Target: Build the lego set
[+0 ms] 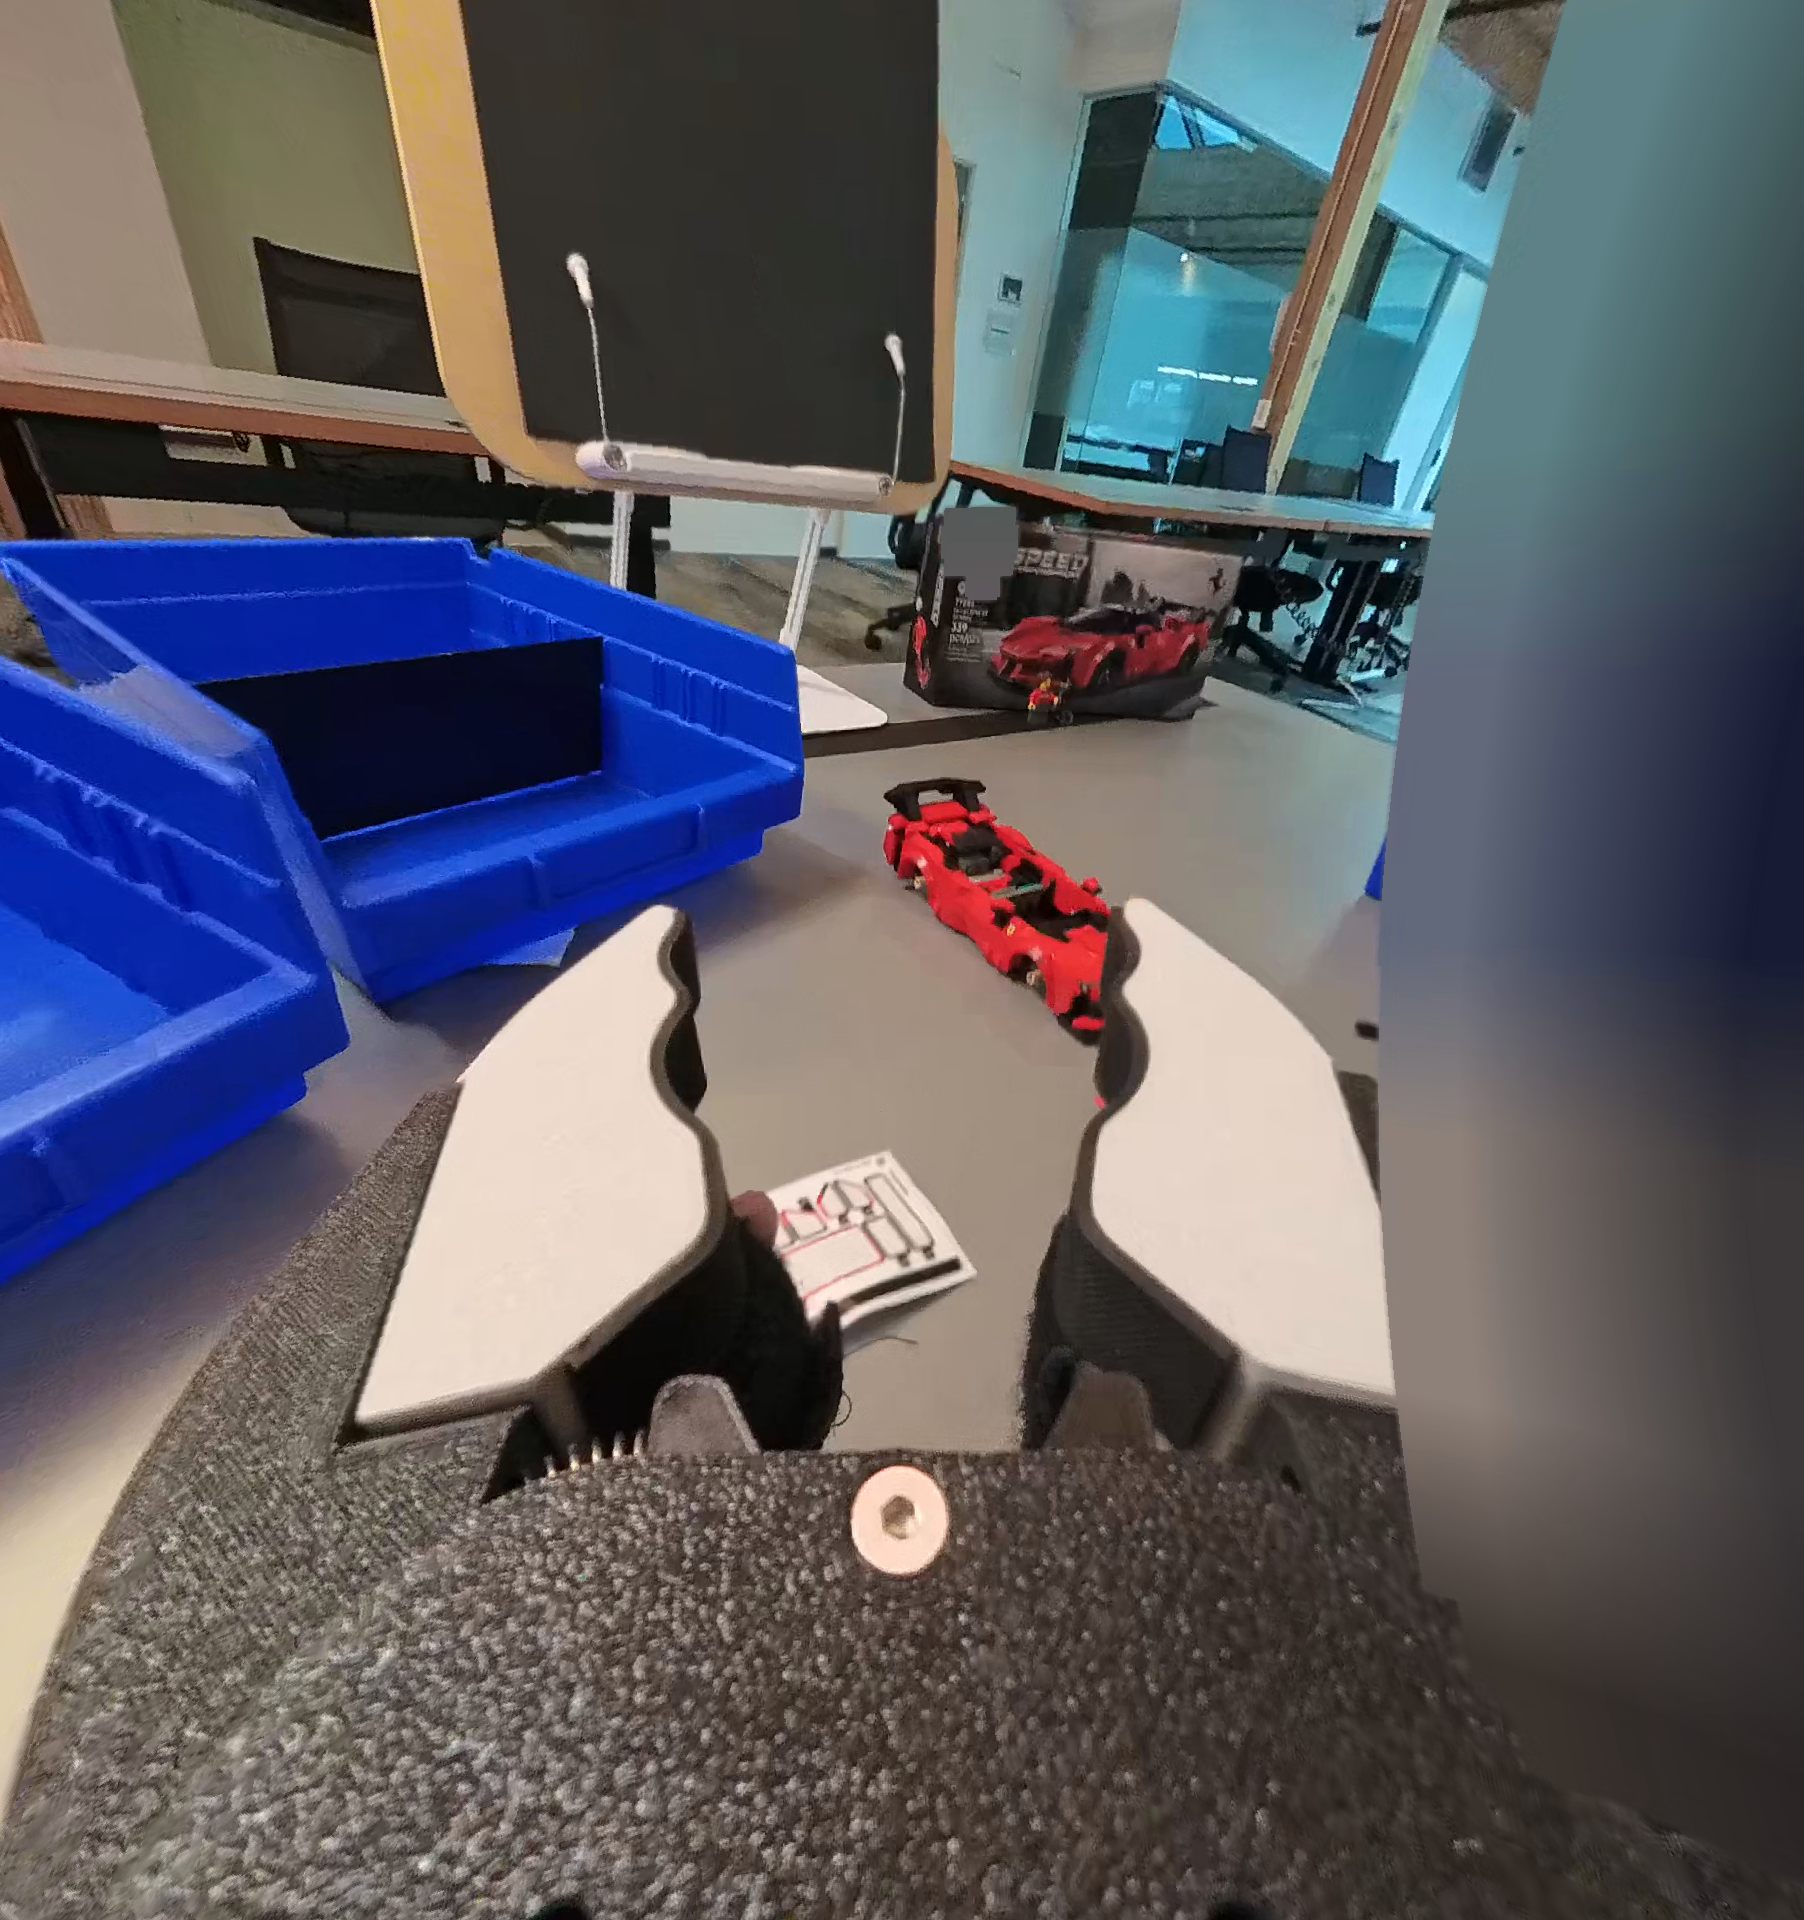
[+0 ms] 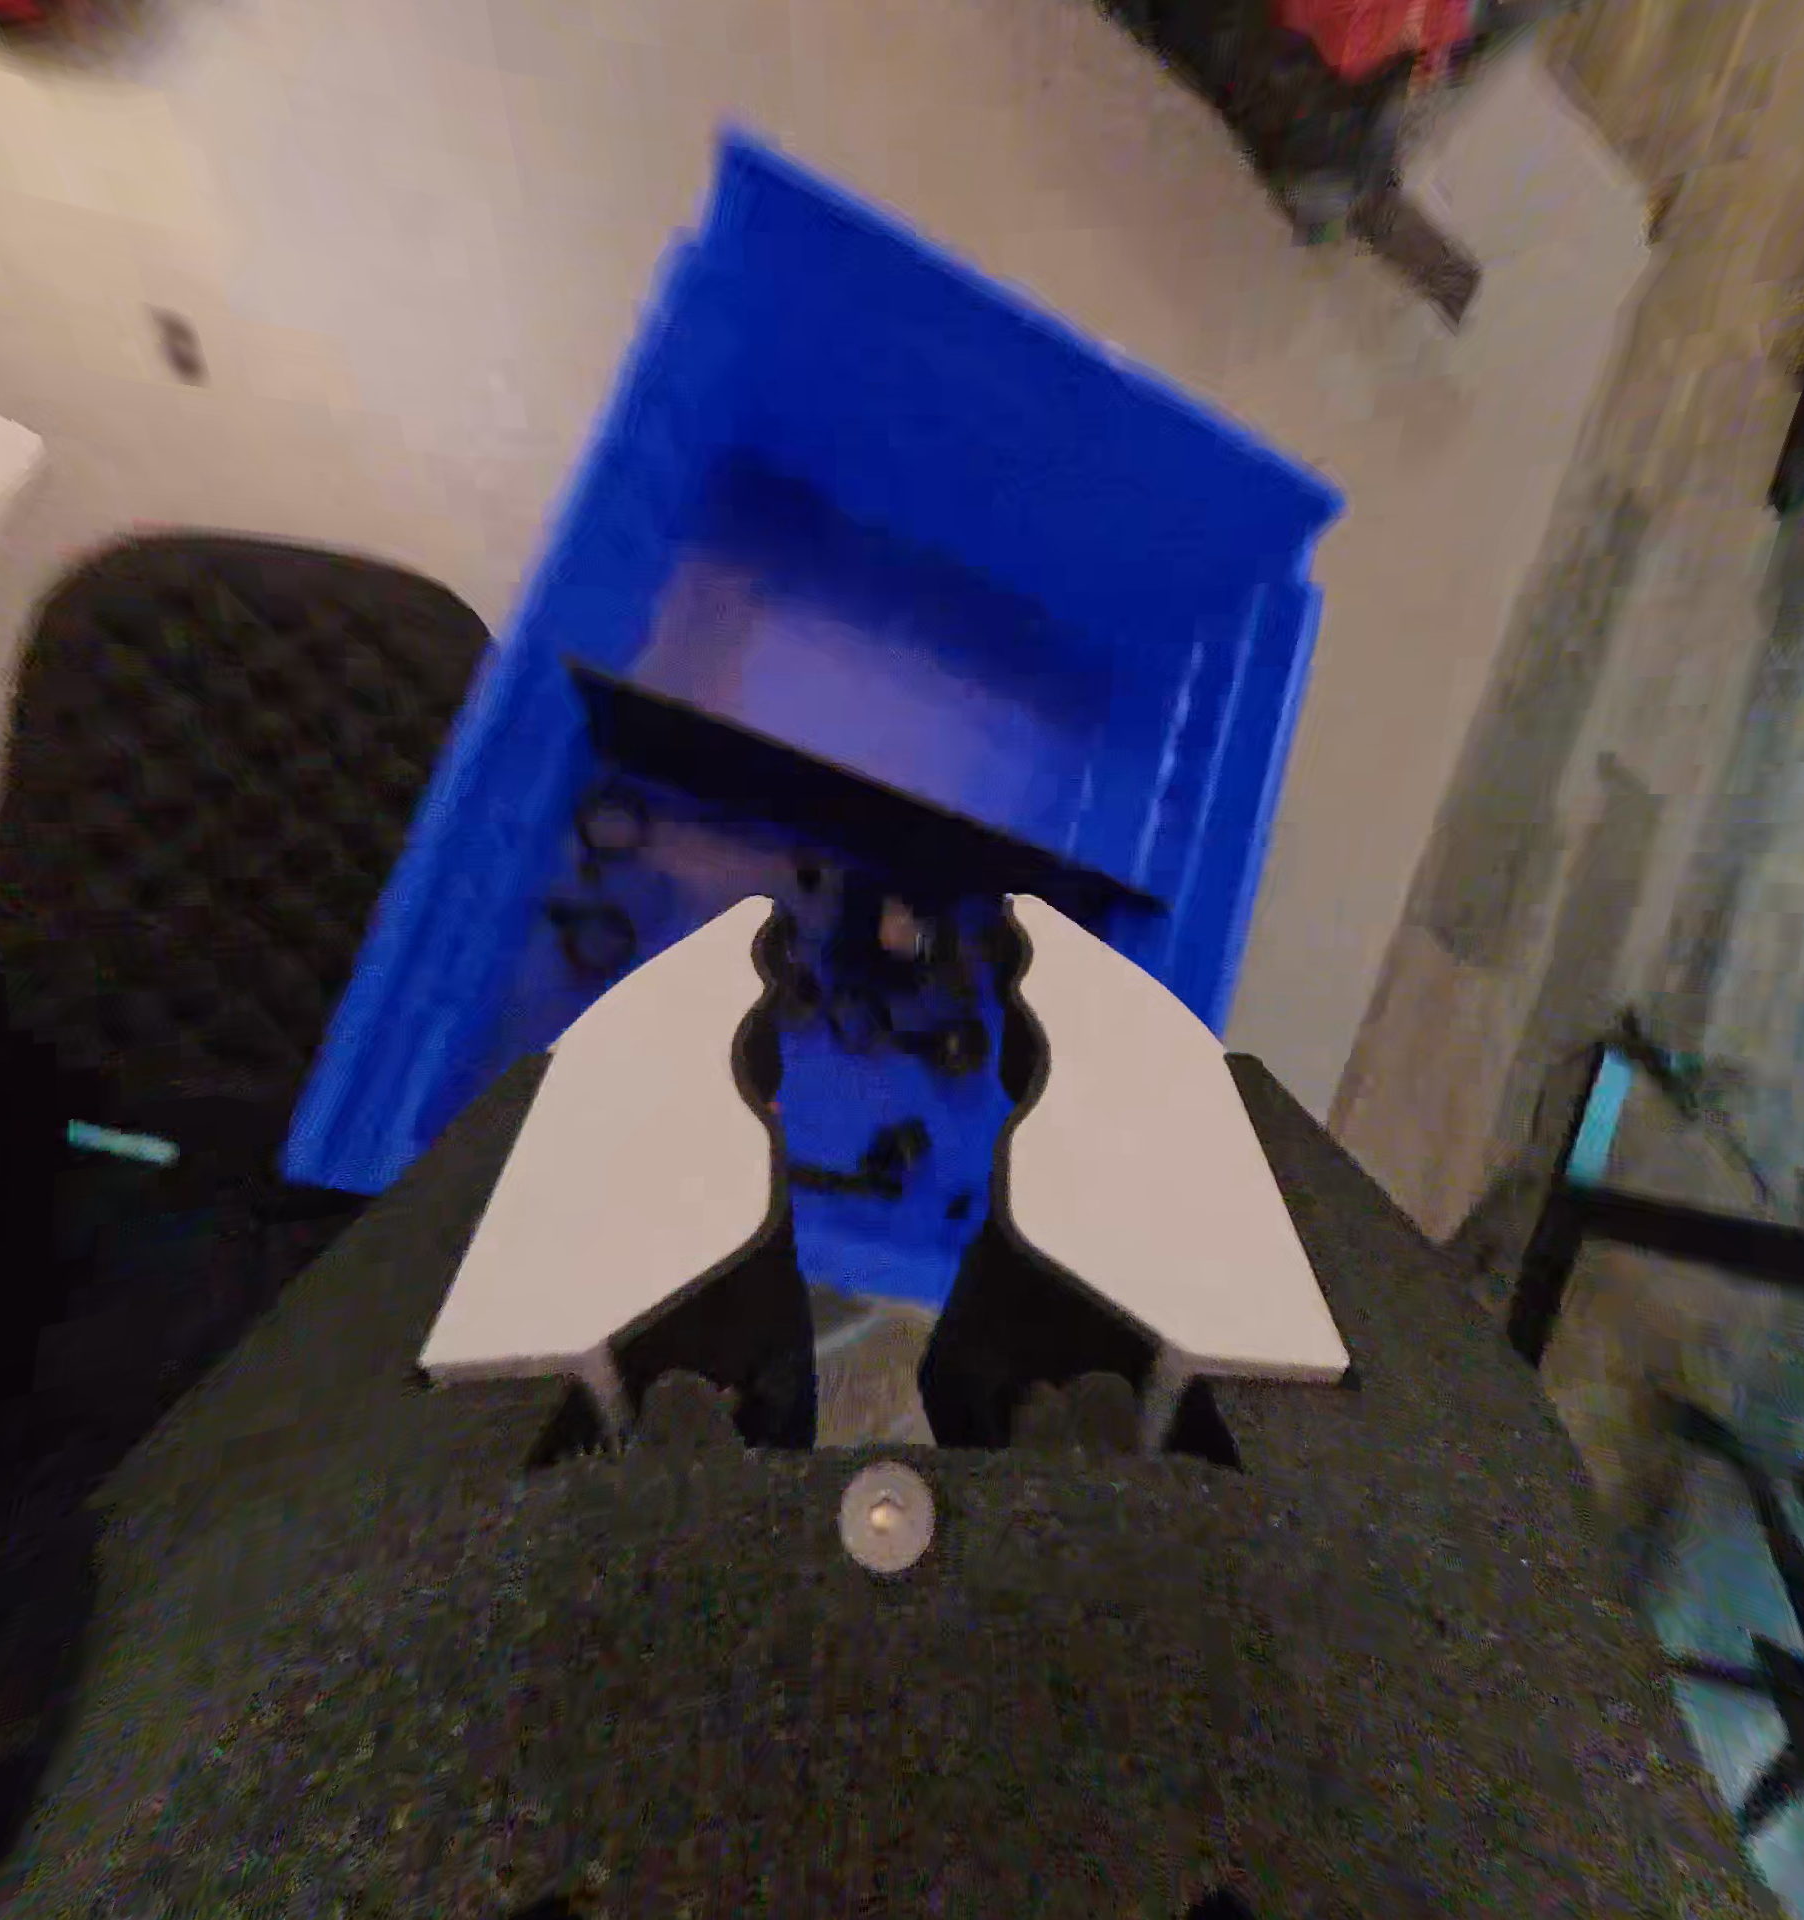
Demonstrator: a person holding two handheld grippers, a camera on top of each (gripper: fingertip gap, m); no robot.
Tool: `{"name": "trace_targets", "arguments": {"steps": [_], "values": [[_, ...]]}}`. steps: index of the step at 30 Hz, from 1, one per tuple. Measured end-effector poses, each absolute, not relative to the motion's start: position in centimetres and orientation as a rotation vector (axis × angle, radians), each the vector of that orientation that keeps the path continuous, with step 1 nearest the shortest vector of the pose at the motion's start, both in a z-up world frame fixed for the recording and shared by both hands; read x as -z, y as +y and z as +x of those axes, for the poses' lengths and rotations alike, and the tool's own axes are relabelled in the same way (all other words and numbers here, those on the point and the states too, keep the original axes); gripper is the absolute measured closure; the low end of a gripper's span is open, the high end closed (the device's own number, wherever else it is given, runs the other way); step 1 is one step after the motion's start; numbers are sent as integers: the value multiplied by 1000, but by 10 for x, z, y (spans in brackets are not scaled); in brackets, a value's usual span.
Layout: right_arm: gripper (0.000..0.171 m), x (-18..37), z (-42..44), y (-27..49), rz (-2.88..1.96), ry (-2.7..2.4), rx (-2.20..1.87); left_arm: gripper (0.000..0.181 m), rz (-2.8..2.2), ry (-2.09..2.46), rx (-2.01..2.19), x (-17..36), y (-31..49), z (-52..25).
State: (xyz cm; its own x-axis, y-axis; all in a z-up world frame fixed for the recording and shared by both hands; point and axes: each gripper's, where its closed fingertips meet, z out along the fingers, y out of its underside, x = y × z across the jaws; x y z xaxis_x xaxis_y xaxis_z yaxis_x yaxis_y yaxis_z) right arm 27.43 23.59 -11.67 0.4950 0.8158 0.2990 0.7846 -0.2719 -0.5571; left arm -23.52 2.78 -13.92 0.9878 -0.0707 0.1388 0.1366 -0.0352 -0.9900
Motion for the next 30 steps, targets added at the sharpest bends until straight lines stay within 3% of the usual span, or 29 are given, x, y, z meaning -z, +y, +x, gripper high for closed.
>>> {"name": "trace_targets", "arguments": {"steps": [8, 16, 20, 22, 24, 30], "values": [[140, 224, 356, 240, -2533, -1482, -29, 107, -1598, -33, 159, 121, 67, -210], [163, 264, 376, 231, -2703, -1699, 168, 106, -1704, 30, 112, 136, 95, -194], [168, 262, 328, 250, -2505, -1674, -56, 107, -1698, 30, 144, 135, 103, -194], [165, 247, 328, 257, -2505, -1581, -48, 108, -1691, 22, 161, 135, 106, -195], [151, 244, 344, 248, -2618, -1565, -1, 108, -1698, 16, 166, 138, 106, -197], [134, 272, 363, 220, -3044, -1416, 13, 107, -1727, 8, 183, 153, 109, -198]]}}
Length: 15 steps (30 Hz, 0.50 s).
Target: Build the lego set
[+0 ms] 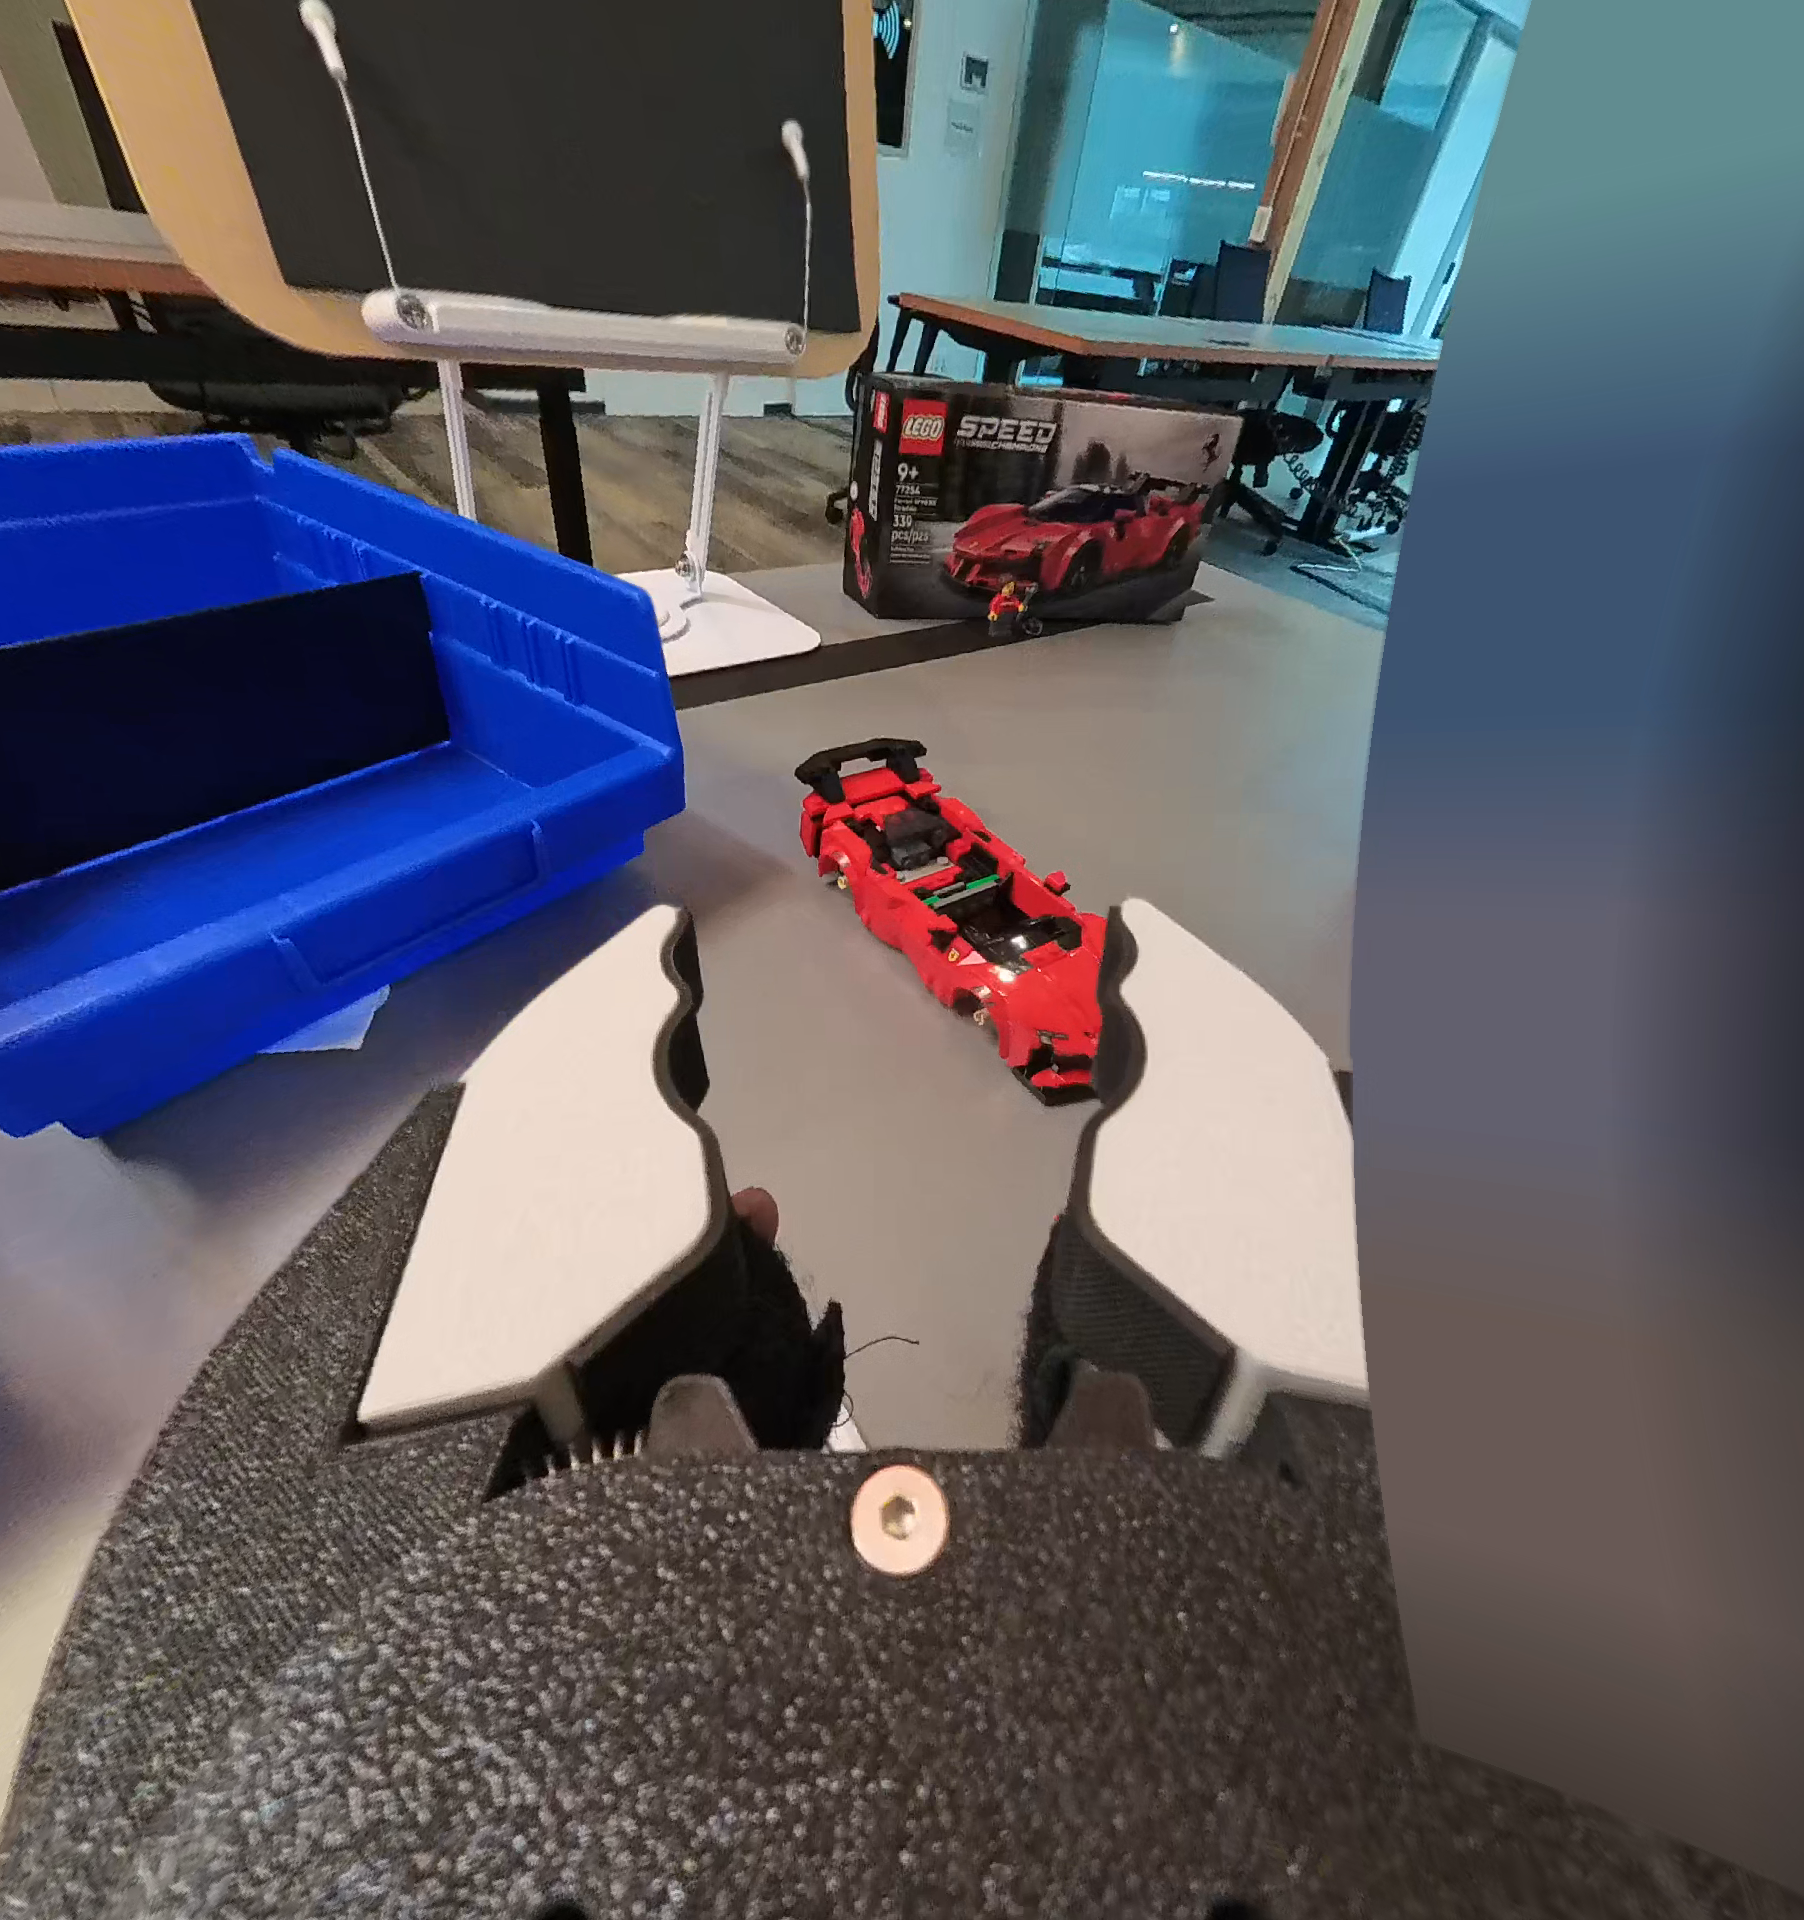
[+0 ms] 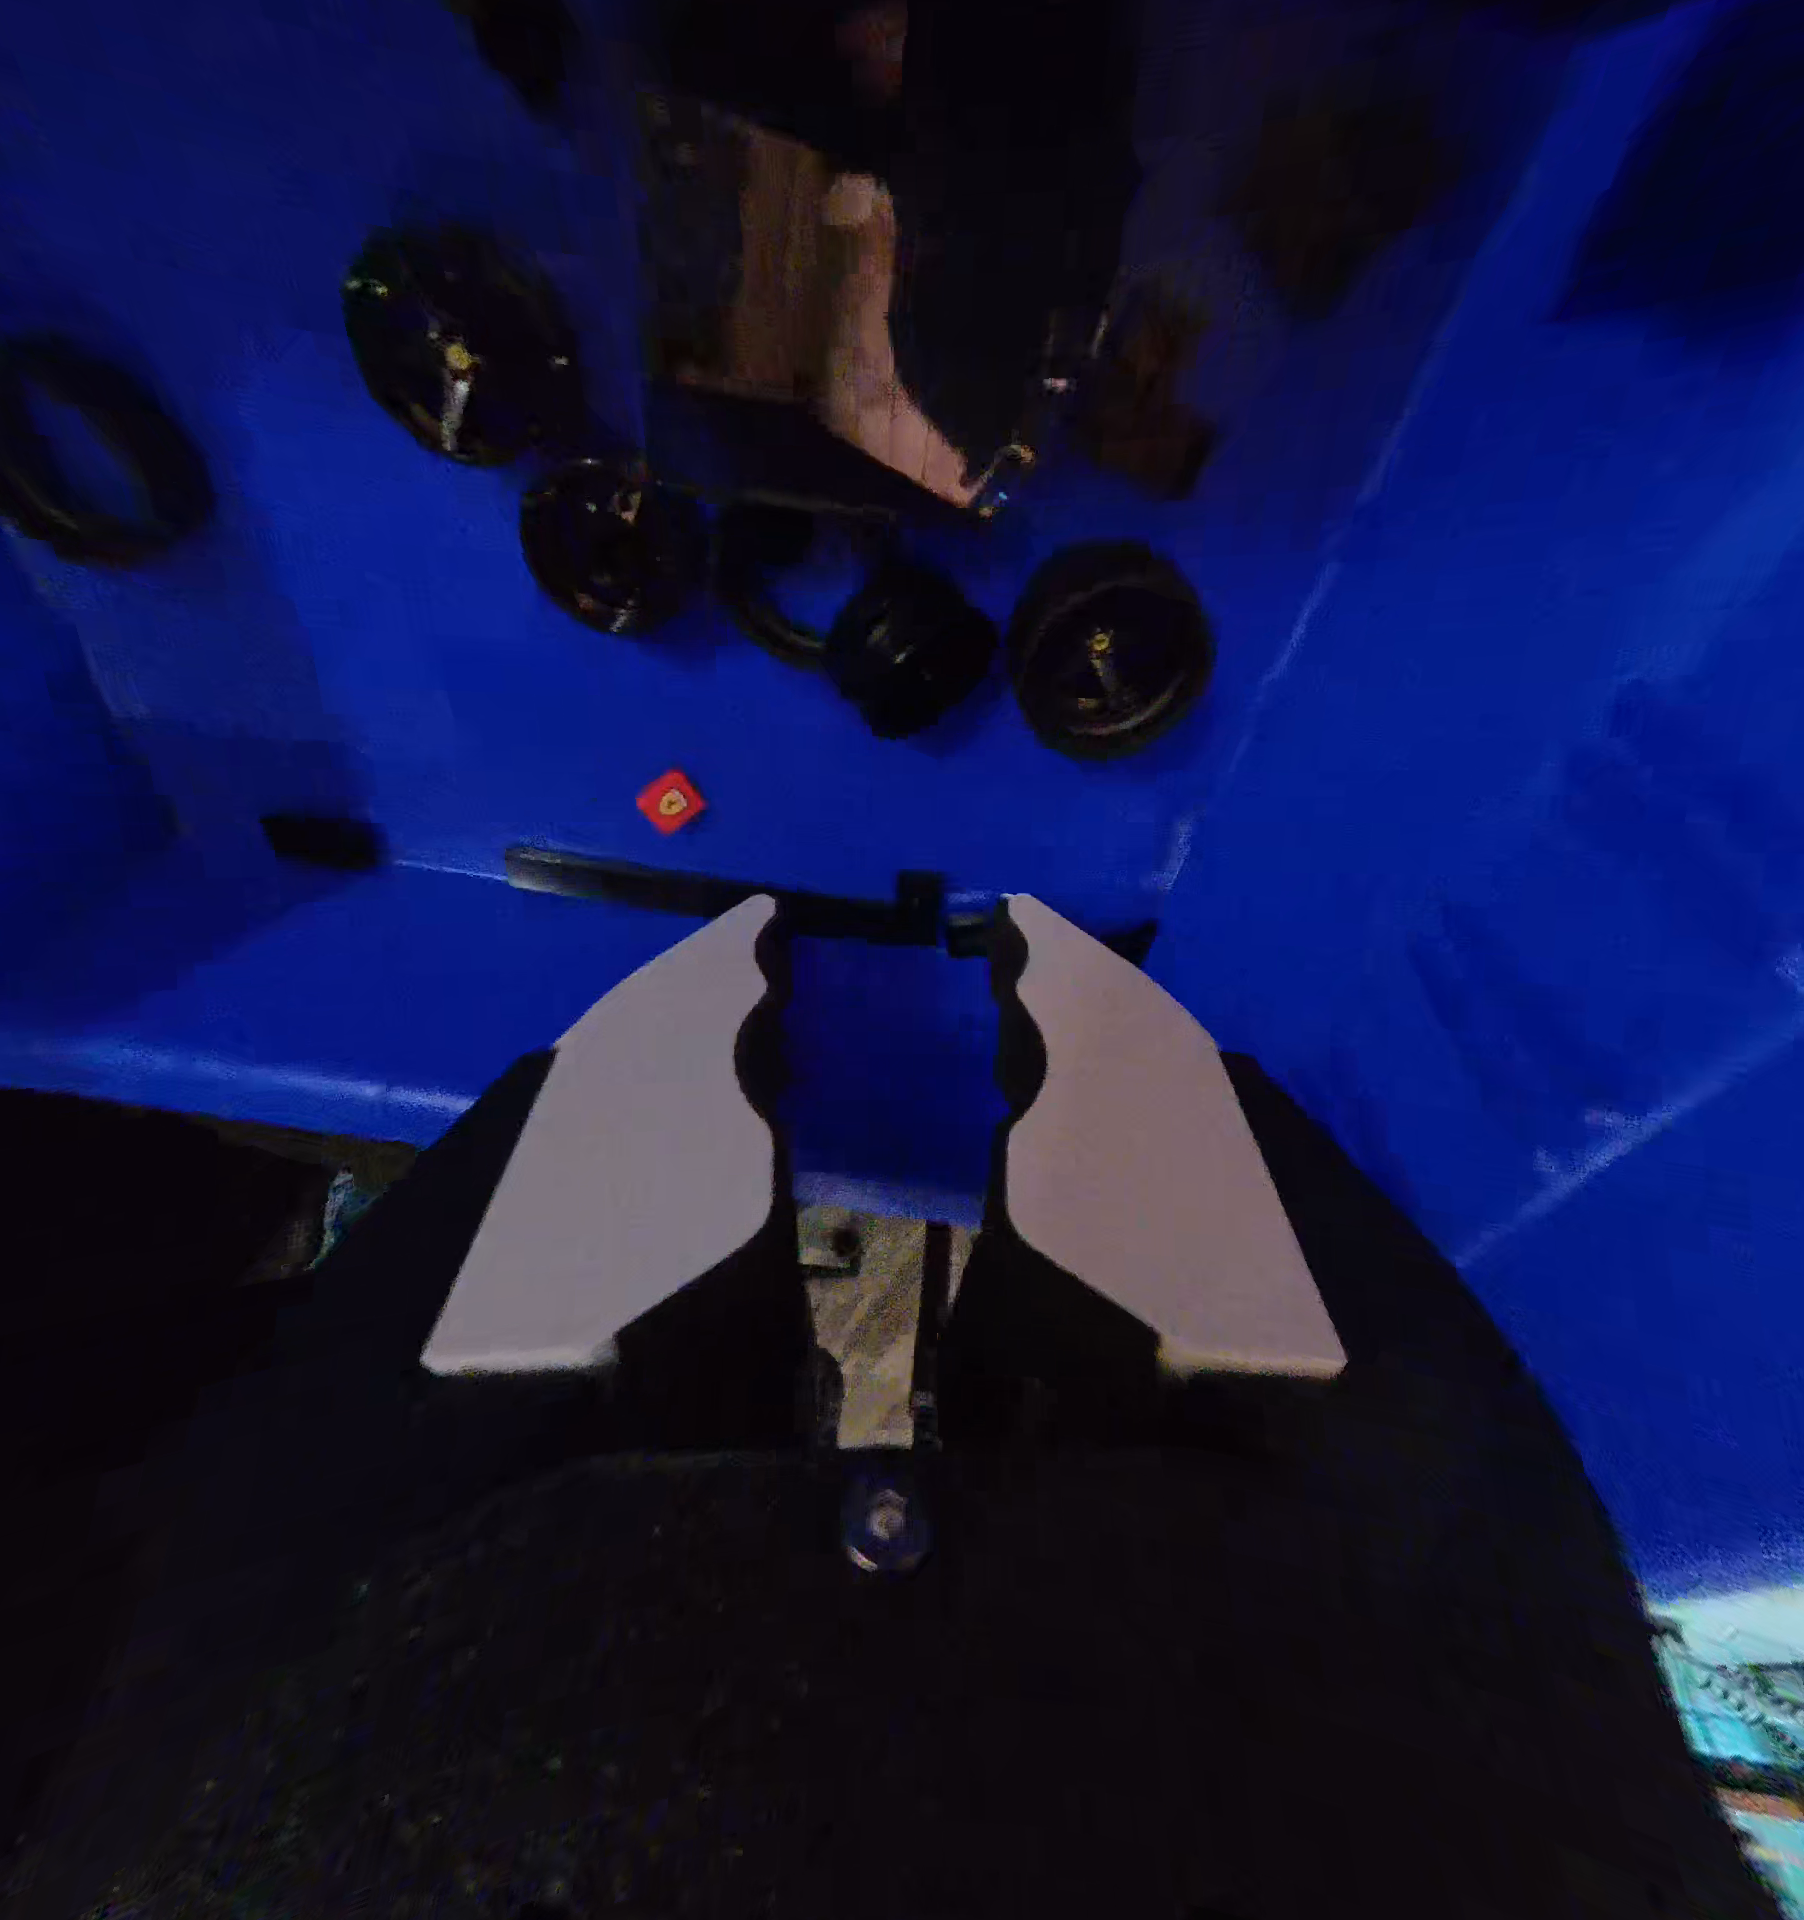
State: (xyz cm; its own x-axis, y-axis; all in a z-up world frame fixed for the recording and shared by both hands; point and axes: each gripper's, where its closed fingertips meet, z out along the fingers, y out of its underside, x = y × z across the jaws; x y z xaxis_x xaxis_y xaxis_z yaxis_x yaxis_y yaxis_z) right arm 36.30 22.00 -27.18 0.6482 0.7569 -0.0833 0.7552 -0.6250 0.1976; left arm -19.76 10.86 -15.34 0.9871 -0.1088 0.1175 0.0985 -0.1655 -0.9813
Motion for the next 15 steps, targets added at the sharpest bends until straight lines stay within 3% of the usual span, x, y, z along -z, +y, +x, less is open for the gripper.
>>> {"name": "trace_targets", "arguments": {"steps": [9, 13, 15], "values": [[135, 279, 370, 223, 2734, 1071, -96, 107, -1737, 27, 144, 153, 104, -206], [155, 279, 370, 225, 2716, 1152, -104, 107, -1727, 19, 160, 155, 101, -206], [155, 279, 369, 225, 2692, 1262, -85, 107, -1723, 21, 147, 154, 98, -208]]}}
